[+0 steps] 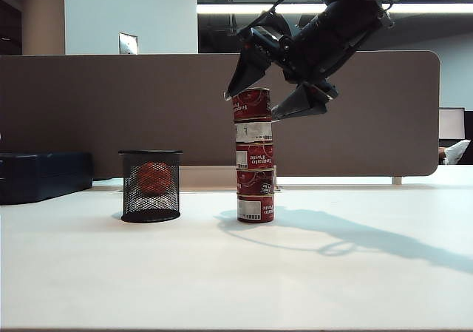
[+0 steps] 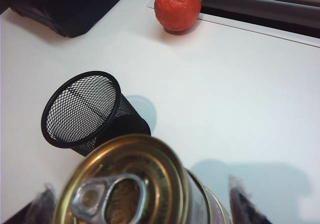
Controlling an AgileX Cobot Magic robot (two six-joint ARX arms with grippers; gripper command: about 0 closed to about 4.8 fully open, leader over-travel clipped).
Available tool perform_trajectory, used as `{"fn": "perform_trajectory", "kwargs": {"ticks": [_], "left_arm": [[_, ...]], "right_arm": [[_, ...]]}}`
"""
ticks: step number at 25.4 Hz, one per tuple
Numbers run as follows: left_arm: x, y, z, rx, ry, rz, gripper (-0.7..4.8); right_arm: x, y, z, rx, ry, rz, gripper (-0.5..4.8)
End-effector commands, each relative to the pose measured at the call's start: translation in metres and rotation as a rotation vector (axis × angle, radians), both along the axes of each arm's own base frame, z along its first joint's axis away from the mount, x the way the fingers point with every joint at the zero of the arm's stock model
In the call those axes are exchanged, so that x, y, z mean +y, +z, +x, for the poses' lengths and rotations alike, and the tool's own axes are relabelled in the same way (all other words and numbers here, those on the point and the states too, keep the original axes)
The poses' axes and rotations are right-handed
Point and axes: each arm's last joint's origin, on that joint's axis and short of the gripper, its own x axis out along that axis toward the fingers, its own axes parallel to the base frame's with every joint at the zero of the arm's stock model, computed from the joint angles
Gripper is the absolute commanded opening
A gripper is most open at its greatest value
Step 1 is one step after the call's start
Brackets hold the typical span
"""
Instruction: Take a can of tomato sauce from the stacked ones and place it on the table.
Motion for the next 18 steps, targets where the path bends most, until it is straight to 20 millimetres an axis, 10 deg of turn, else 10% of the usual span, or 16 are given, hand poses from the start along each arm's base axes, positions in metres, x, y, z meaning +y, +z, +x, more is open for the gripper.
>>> {"fn": "perform_trajectory", "kwargs": {"ticks": [1, 18], "left_arm": [[0.0001, 0.0022, -0.0004, -0.016, 0.004, 0.001, -0.06], [0.0001, 0.0023, -0.0004, -0.017, 0.004, 0.001, -0.06]], "right_arm": [[0.0003, 0.0042, -0.0001, -0.019, 0.003, 0.007, 3.78], [0.0003, 0.0044, -0.0002, -0.019, 0.005, 0.008, 2.47]]}}
